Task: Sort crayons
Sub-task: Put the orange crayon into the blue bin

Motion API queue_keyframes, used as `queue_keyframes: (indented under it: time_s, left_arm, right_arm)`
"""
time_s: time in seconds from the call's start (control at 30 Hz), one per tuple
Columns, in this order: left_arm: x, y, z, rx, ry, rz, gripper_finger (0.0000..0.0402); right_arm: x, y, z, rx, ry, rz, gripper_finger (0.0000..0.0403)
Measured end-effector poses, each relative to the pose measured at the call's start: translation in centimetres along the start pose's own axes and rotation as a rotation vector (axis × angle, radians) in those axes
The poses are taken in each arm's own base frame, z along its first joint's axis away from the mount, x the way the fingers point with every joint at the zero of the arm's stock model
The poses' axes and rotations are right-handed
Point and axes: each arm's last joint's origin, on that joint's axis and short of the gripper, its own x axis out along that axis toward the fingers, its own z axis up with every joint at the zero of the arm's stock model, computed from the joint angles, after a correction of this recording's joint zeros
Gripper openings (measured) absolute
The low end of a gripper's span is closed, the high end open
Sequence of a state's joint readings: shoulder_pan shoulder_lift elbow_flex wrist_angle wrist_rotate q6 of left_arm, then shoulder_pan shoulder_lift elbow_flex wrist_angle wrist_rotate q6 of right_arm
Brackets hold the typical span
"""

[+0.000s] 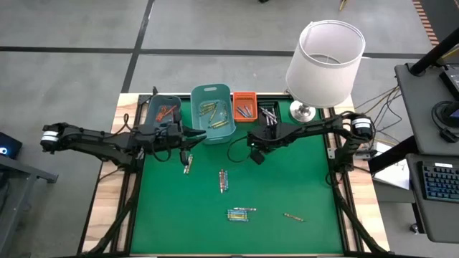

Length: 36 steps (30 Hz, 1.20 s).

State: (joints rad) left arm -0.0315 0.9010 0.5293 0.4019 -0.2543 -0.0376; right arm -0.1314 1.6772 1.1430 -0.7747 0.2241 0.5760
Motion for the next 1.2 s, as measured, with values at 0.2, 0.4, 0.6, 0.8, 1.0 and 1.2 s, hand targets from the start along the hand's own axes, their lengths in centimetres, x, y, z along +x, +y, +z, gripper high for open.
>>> queue_keyframes:
  time_s: [0.2, 0.4, 0.6, 0.8, 1.0, 1.2]
  left_arm:
    - [0.4, -0.1, 0.0, -0.057, -0.019, -0.002, 0.0067]
    - [0.9, -0.2, -0.3, -0.142, -0.023, -0.004, 0.0067]
    - [1.5, -0.4, -1.0, -0.181, 0.005, -0.001, 0.0067]
    - [1.7, -0.4, -1.2, -0.206, 0.017, 0.001, 0.0067]
    - [1.7, -0.4, -1.2, -0.207, 0.015, 0.0, 0.0067]
    - [1.7, -0.4, -1.2, -0.204, 0.017, 0.0, 0.0067]
  right_arm:
    - [-0.4, -0.8, -0.7, -0.194, 0.065, -0.047, 0.0012]
    - [-0.3, -0.9, -0.7, -0.292, 0.077, -0.019, 0.0014]
    - [-0.3, -1.0, -0.7, -0.362, 0.121, 0.052, 0.0045]
    - [-0.3, -1.0, -0.8, -0.5, 0.116, 0.066, 0.0096]
    - [0.6, -1.1, -1.4, -0.614, 0.073, 0.09, 0.0109]
    - [0.1, -1.9, -2.7, -0.629, -0.076, 0.17, 0.0109]
